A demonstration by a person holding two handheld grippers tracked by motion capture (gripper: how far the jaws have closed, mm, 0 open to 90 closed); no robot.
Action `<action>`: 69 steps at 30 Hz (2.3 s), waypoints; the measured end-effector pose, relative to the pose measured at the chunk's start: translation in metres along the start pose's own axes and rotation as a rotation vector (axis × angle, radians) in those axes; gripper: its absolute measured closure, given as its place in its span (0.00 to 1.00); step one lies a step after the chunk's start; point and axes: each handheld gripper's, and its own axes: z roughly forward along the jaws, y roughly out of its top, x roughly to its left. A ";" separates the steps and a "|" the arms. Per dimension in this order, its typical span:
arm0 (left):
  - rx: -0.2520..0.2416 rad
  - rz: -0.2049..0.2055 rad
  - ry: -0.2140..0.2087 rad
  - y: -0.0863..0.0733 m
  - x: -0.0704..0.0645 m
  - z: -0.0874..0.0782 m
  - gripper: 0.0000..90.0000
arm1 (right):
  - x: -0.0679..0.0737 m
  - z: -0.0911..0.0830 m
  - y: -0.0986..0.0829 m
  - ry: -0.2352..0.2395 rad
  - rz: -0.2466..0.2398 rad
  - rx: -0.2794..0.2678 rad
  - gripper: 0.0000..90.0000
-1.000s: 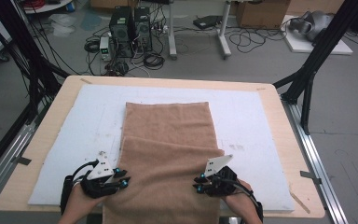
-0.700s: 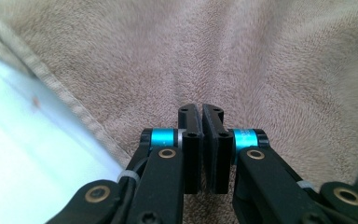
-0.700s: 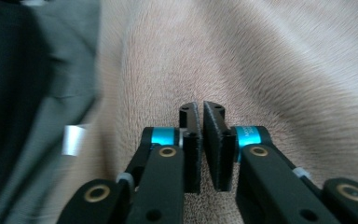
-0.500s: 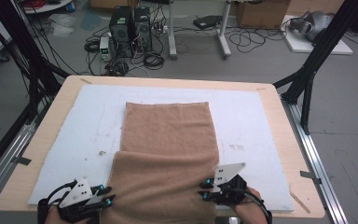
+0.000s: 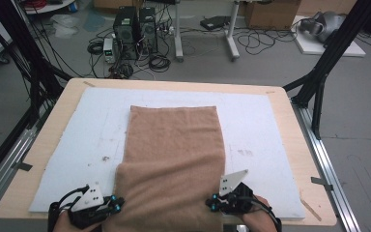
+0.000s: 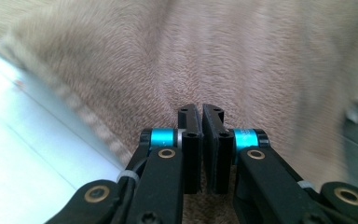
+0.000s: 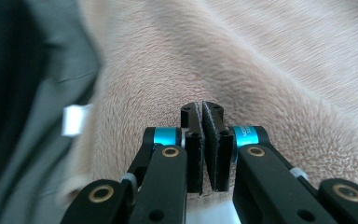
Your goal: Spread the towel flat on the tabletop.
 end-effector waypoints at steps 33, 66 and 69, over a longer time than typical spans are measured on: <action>-0.052 -0.098 0.167 0.031 0.070 0.023 0.69 | -0.035 -0.002 0.010 -0.077 0.029 -0.059 0.80; -0.101 -0.174 0.195 0.060 0.104 0.022 0.41 | -0.088 -0.024 0.039 -0.207 0.184 -0.213 0.32; -0.112 -0.173 0.191 0.063 0.104 0.021 0.41 | -0.093 -0.027 0.046 -0.225 0.188 -0.218 0.30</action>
